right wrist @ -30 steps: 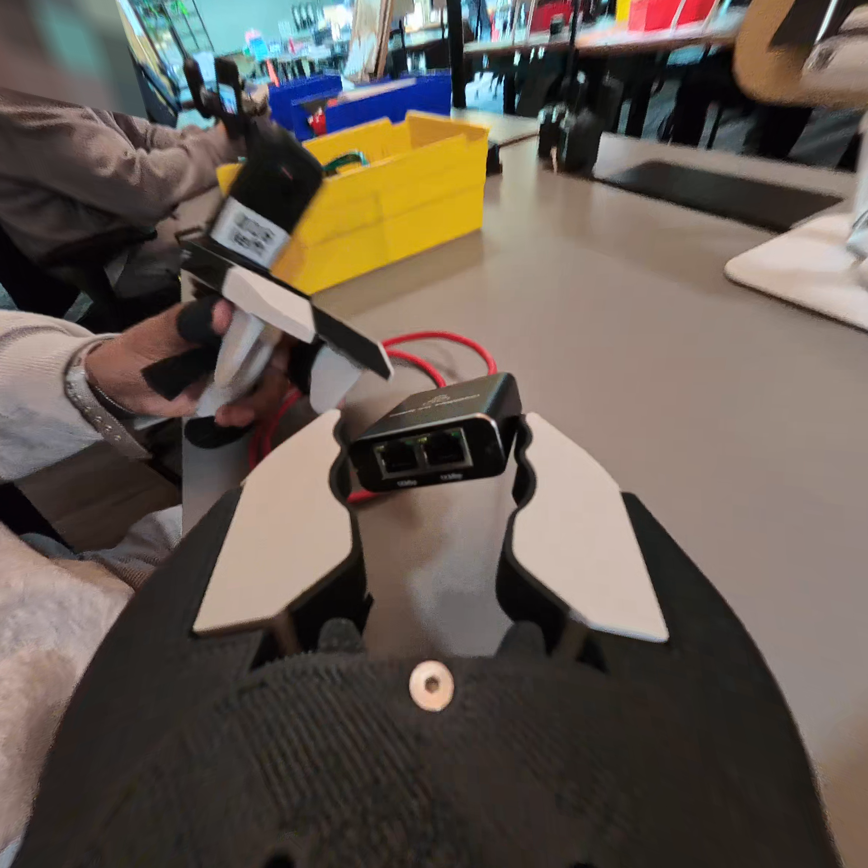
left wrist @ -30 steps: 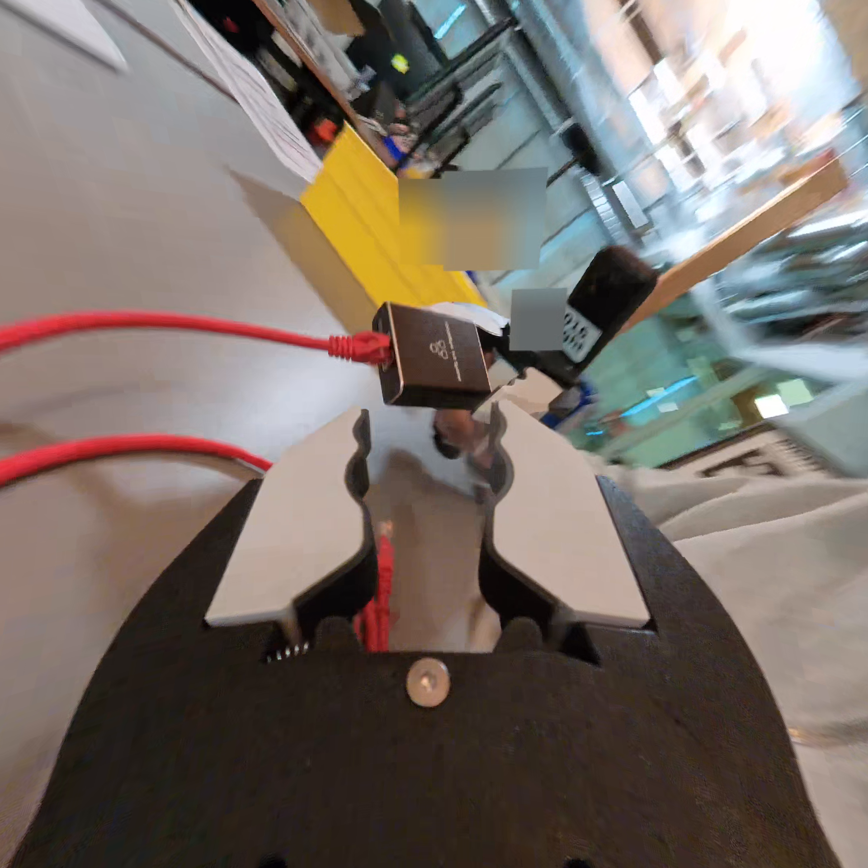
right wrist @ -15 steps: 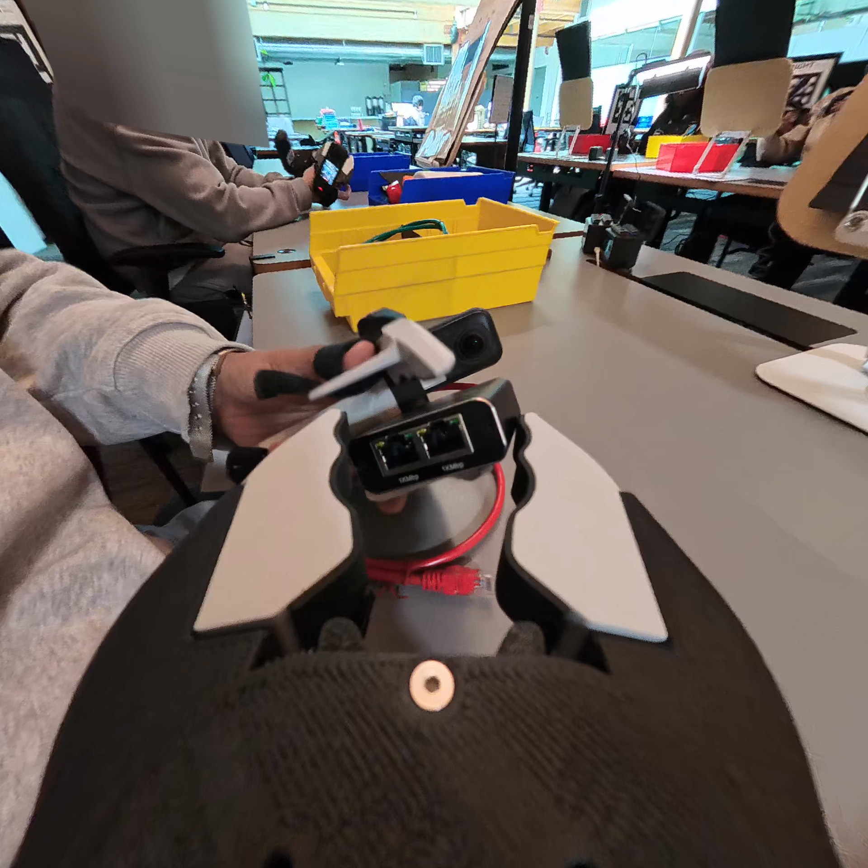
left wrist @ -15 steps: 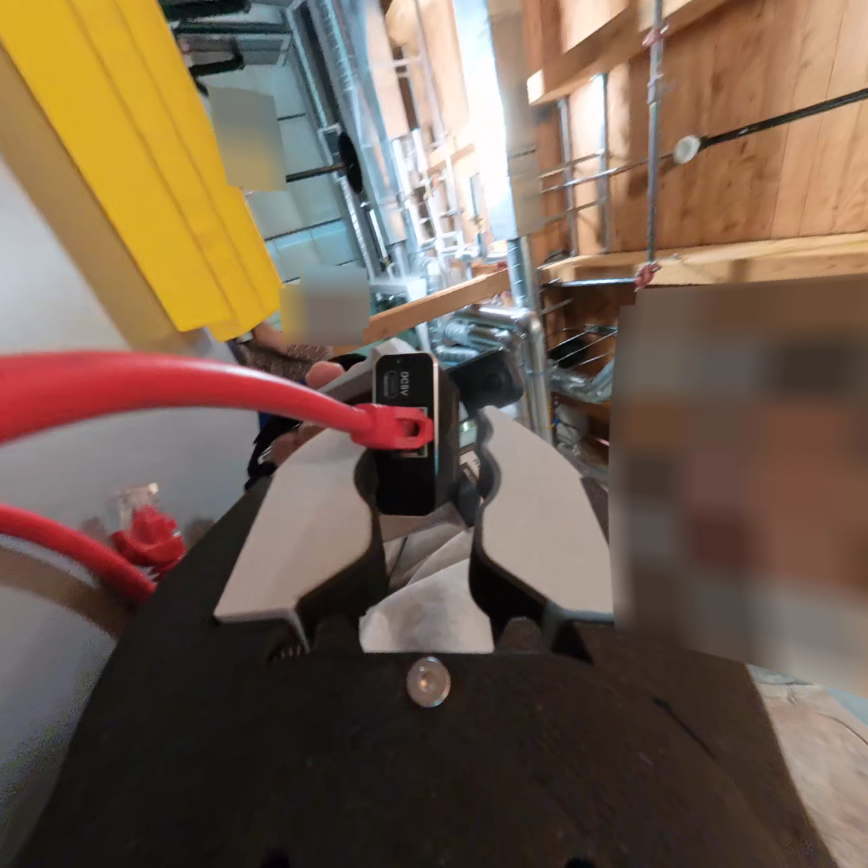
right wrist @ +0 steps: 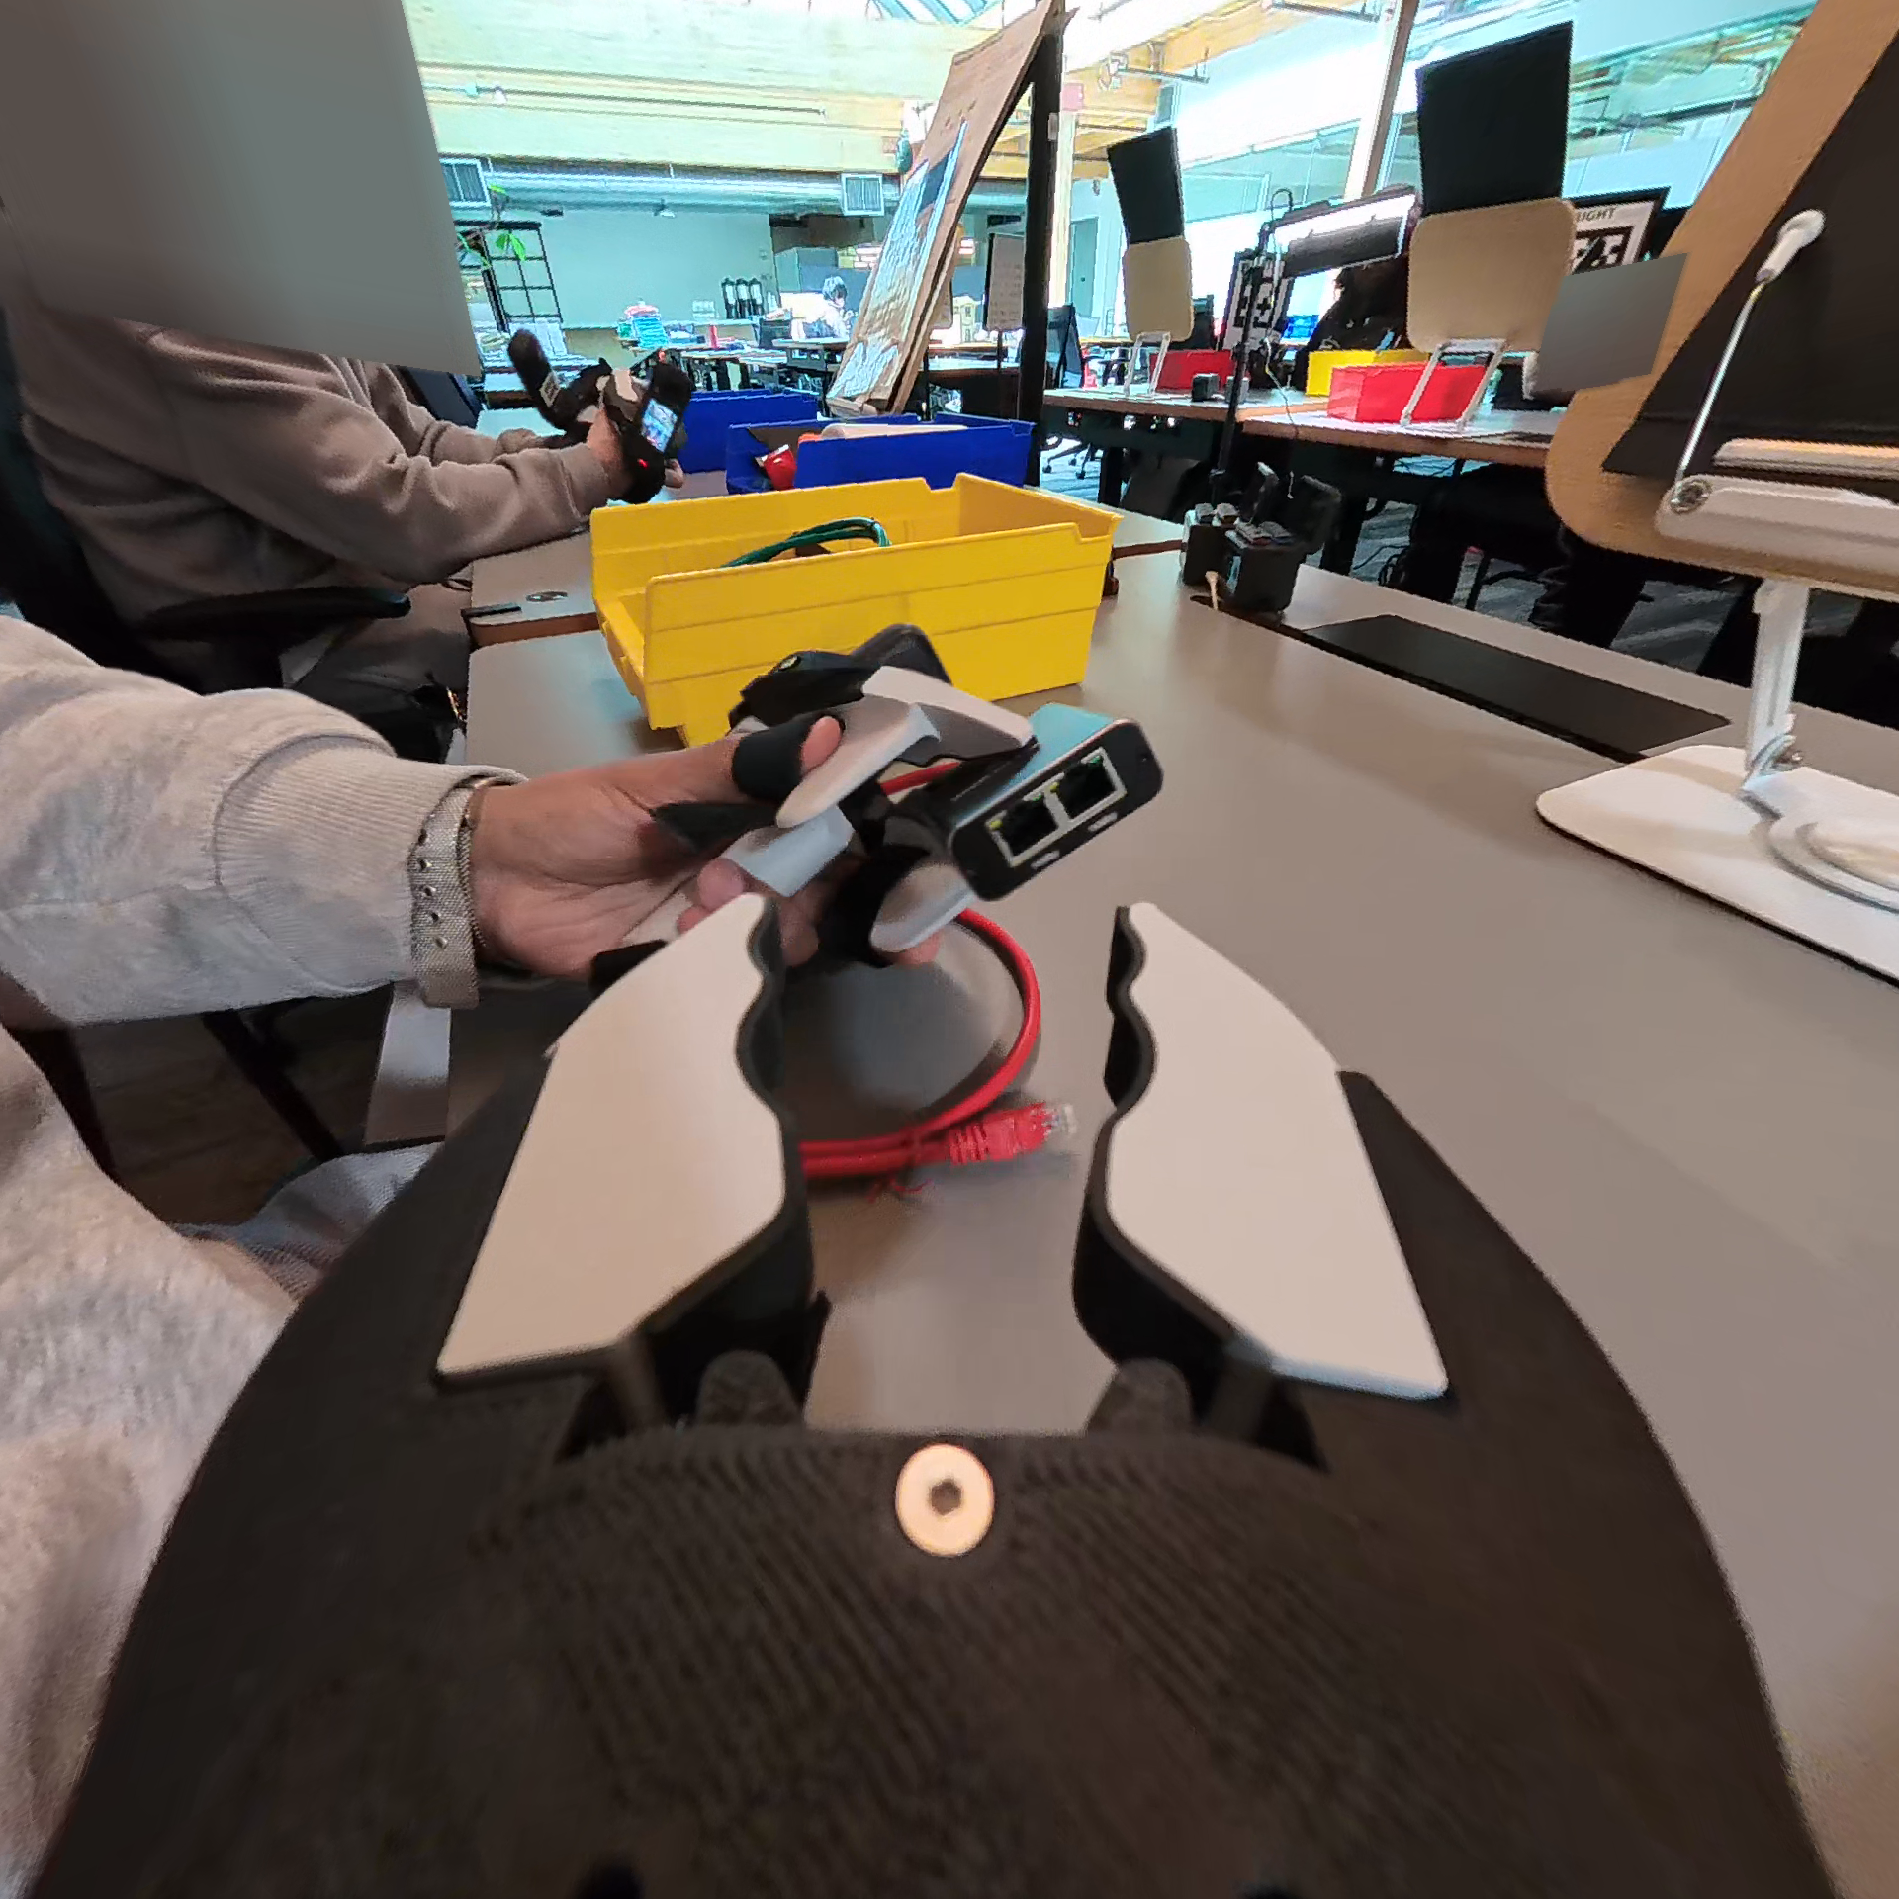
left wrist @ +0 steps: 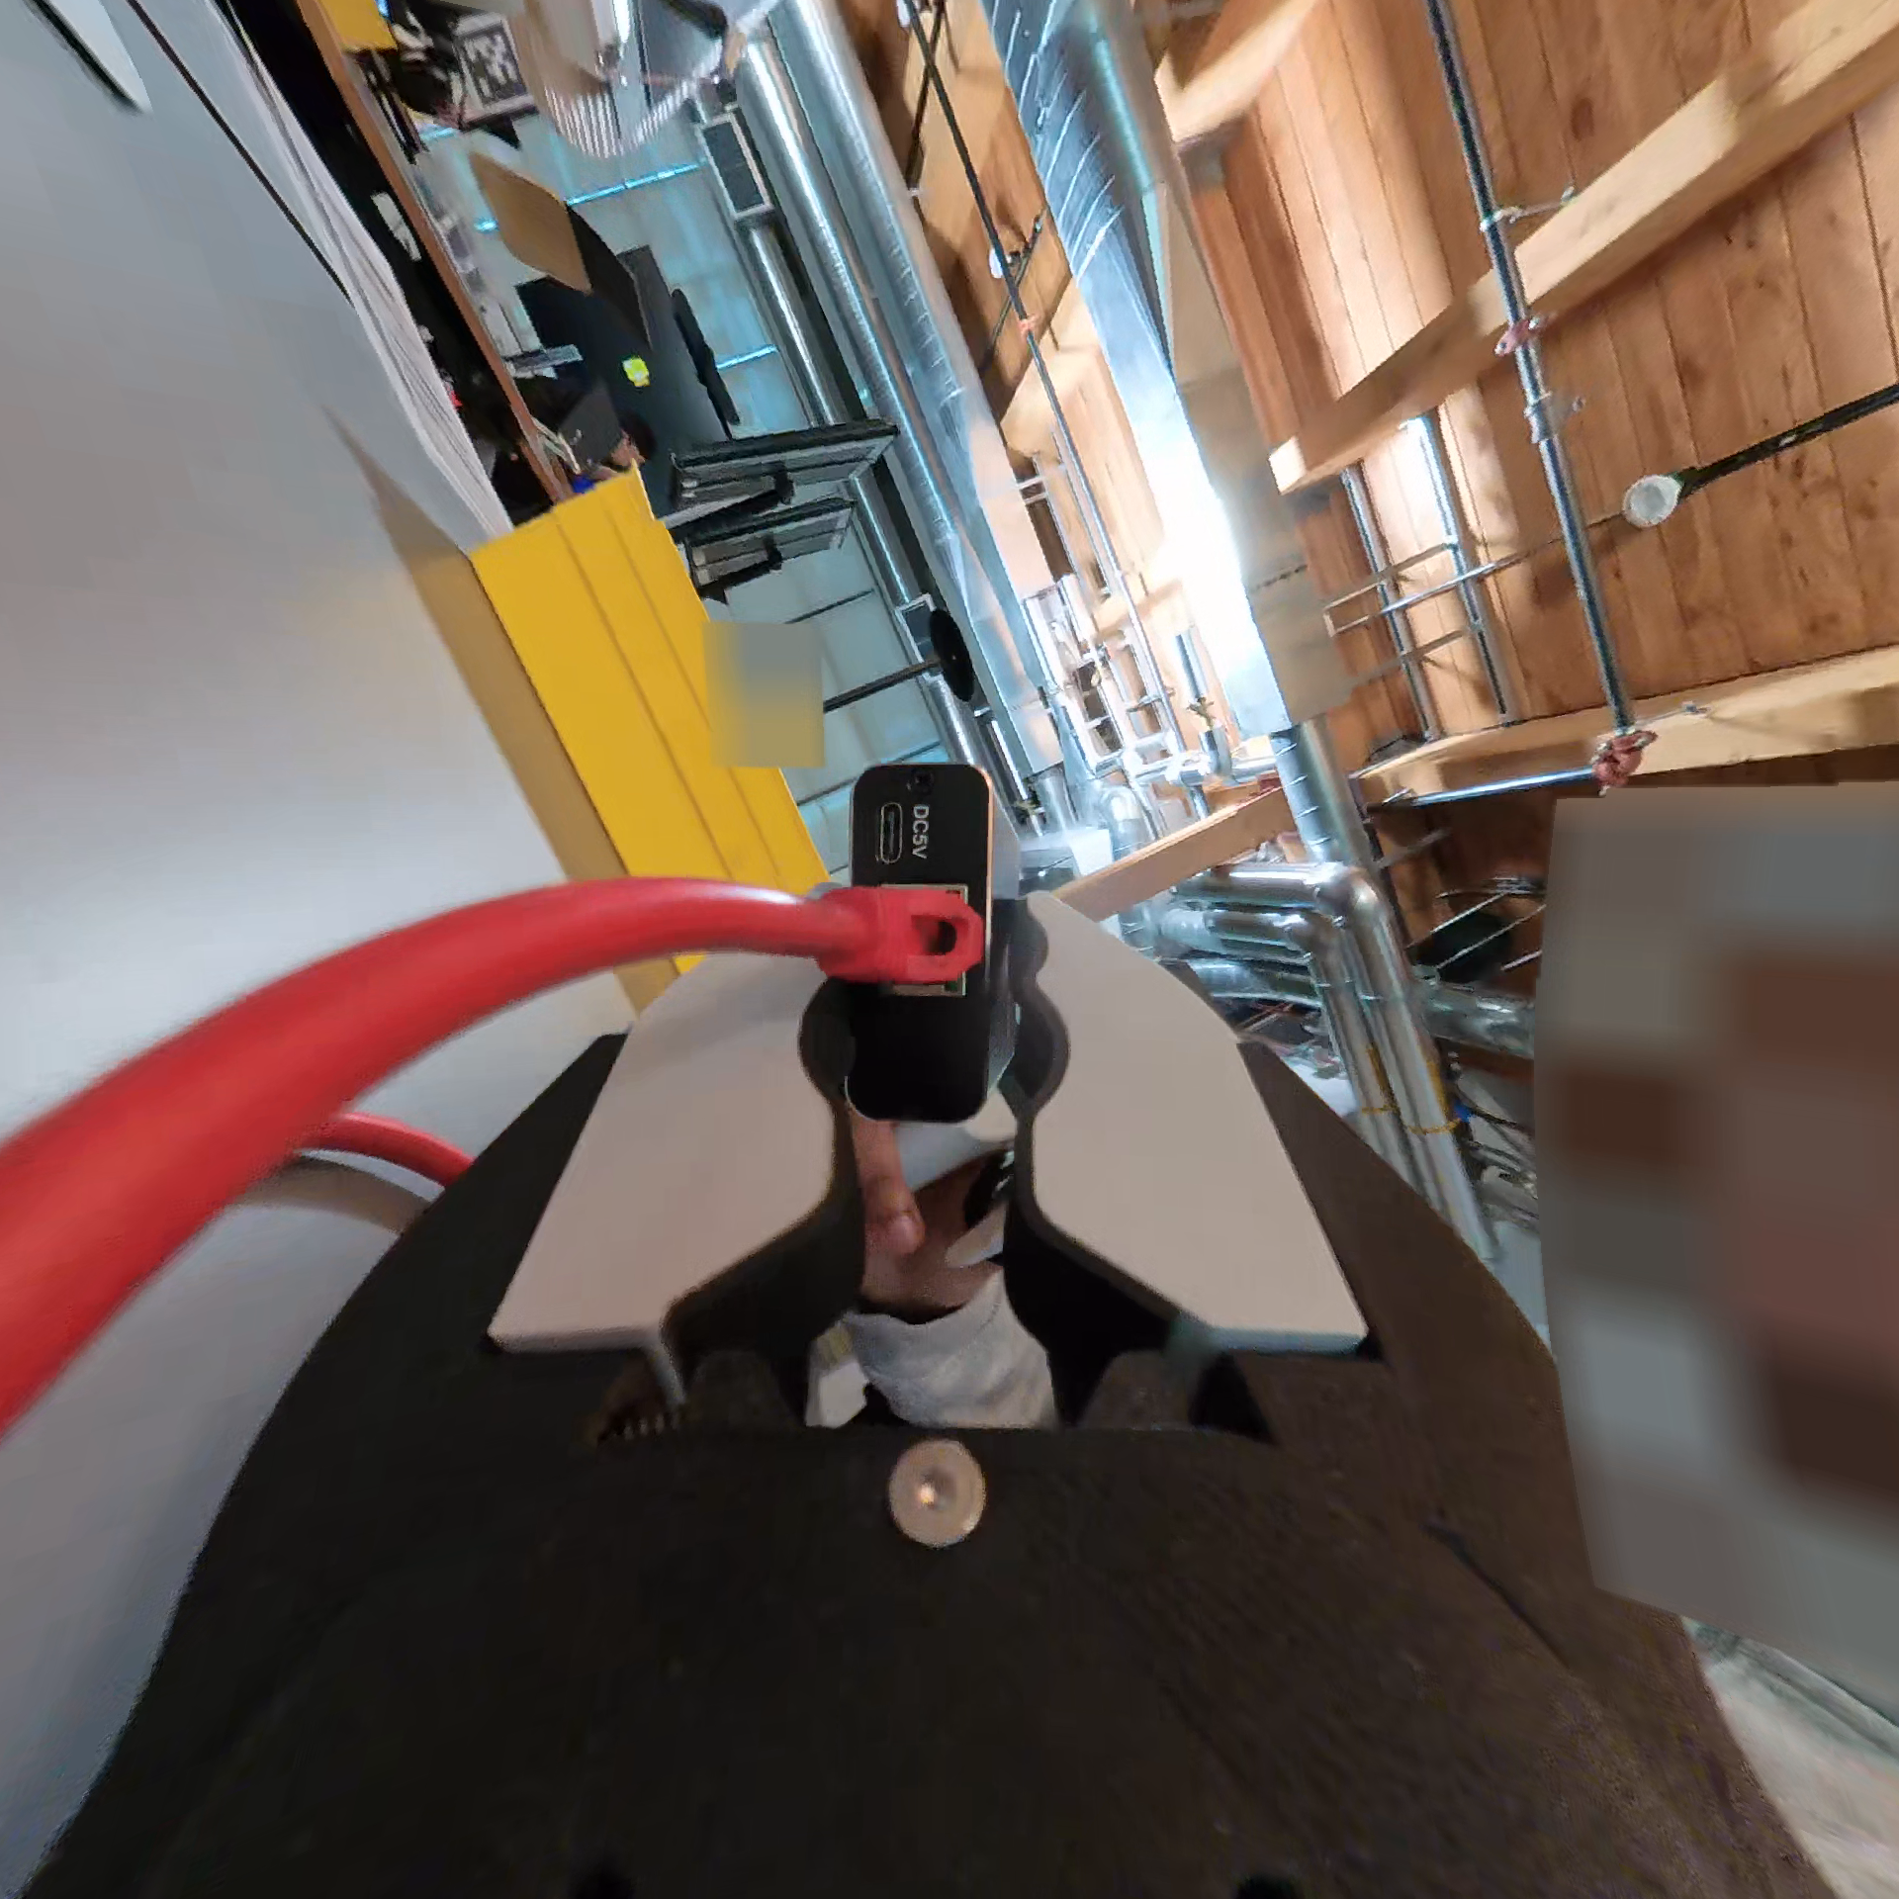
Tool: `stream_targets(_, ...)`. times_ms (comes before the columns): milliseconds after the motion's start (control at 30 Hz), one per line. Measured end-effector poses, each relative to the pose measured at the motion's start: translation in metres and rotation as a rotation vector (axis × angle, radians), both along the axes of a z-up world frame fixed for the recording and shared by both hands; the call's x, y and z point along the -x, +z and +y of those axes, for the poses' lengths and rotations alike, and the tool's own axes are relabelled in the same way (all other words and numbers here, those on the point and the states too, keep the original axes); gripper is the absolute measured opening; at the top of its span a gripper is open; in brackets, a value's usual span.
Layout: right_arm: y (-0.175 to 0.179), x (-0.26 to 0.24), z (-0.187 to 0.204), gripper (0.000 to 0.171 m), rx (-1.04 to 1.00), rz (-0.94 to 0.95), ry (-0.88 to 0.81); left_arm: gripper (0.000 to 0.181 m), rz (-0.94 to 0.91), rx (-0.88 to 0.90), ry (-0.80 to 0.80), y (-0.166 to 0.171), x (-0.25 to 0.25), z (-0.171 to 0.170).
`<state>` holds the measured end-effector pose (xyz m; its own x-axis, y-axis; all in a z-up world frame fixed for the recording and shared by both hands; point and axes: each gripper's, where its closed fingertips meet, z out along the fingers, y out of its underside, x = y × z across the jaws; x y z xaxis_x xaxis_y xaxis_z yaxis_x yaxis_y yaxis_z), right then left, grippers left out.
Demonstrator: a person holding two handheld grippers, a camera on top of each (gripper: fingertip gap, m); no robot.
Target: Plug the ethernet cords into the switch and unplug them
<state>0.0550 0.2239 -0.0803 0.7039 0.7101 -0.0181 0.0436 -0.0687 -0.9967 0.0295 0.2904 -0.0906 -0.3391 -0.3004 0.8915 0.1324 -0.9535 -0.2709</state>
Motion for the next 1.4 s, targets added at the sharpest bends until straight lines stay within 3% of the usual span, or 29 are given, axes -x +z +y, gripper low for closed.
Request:
stream_targets(33,0.000,0.001,0.001,0.060,-0.006,-0.008,0.001,0.025,0.010,-0.025,0.006,-0.001,0.000,0.003)
stream_targets(167,0.012,0.006,0.006,0.057,-0.067,-0.053,-0.022,0.026,0.028,-0.094,0.024,0.003,0.001,0.014)
stream_targets(367,0.072,0.043,0.018,0.044,-0.237,-0.064,0.031,0.026,-0.028,-0.140,0.067,0.025,0.021,0.023)
stream_targets(533,0.146,0.115,0.046,0.036,-0.414,-0.090,0.168,0.025,-0.066,-0.109,0.061,0.025,0.034,0.021)
stream_targets(633,0.160,0.178,0.076,0.036,-0.377,-0.204,0.306,0.025,-0.125,-0.101,0.004,0.032,0.038,0.015)
stream_targets(733,0.148,0.232,0.124,0.038,-0.282,-0.370,0.367,0.025,-0.135,-0.124,-0.033,0.034,0.037,0.010)
stream_targets(800,0.121,0.262,0.155,0.019,-0.115,-0.491,0.416,0.025,-0.151,-0.130,-0.056,0.034,0.037,0.008)
stream_targets(933,0.063,0.309,0.208,0.030,0.207,-0.682,0.453,0.025,-0.179,-0.117,-0.095,0.032,0.036,0.008)
stream_targets(1100,0.002,0.336,0.271,0.042,0.391,-0.851,0.365,0.026,-0.187,-0.100,-0.103,0.030,0.036,0.010)
stream_targets(1200,-0.028,0.339,0.277,0.032,0.614,-0.863,0.393,0.026,-0.187,-0.099,-0.108,0.029,0.035,0.010)
stream_targets(1267,-0.030,0.343,0.272,0.023,0.721,-0.799,0.439,0.026,-0.191,-0.093,-0.110,0.030,0.035,0.010)
stream_targets(1400,0.007,0.344,0.278,0.010,0.614,-0.700,0.462,0.026,-0.205,-0.077,-0.112,0.031,0.037,0.012)
